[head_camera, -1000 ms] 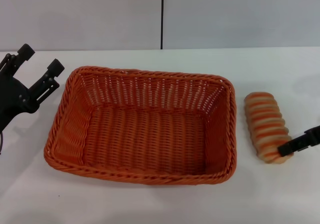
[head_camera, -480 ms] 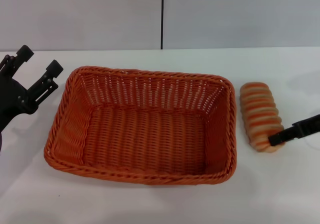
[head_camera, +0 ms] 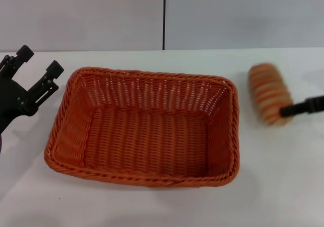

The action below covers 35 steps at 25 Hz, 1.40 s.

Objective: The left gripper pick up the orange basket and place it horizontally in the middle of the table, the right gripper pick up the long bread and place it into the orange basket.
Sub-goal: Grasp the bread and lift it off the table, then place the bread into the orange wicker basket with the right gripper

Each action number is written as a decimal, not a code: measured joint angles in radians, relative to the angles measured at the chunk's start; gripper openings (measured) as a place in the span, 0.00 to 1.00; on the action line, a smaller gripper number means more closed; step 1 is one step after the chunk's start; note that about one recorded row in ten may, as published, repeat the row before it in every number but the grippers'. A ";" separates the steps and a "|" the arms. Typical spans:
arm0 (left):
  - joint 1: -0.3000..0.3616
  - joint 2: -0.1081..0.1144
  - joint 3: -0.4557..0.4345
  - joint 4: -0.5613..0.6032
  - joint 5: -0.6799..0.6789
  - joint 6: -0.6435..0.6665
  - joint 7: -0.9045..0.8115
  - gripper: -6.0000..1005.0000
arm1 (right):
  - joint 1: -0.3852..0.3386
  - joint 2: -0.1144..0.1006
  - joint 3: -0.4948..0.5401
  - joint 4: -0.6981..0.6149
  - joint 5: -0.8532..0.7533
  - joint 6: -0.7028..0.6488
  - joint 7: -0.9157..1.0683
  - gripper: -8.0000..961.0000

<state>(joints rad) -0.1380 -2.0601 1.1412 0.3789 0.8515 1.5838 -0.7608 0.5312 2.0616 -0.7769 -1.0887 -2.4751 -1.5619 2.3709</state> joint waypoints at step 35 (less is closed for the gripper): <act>-0.014 -0.006 -0.021 0.000 0.000 0.038 -0.031 0.82 | 0.047 0.008 -0.448 -0.083 0.433 -0.211 -0.093 0.15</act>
<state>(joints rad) -0.1522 -2.0658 1.1198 0.3788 0.8514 1.6215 -0.7916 0.5779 2.0699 -1.2254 -1.1712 -2.0424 -1.7724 2.2782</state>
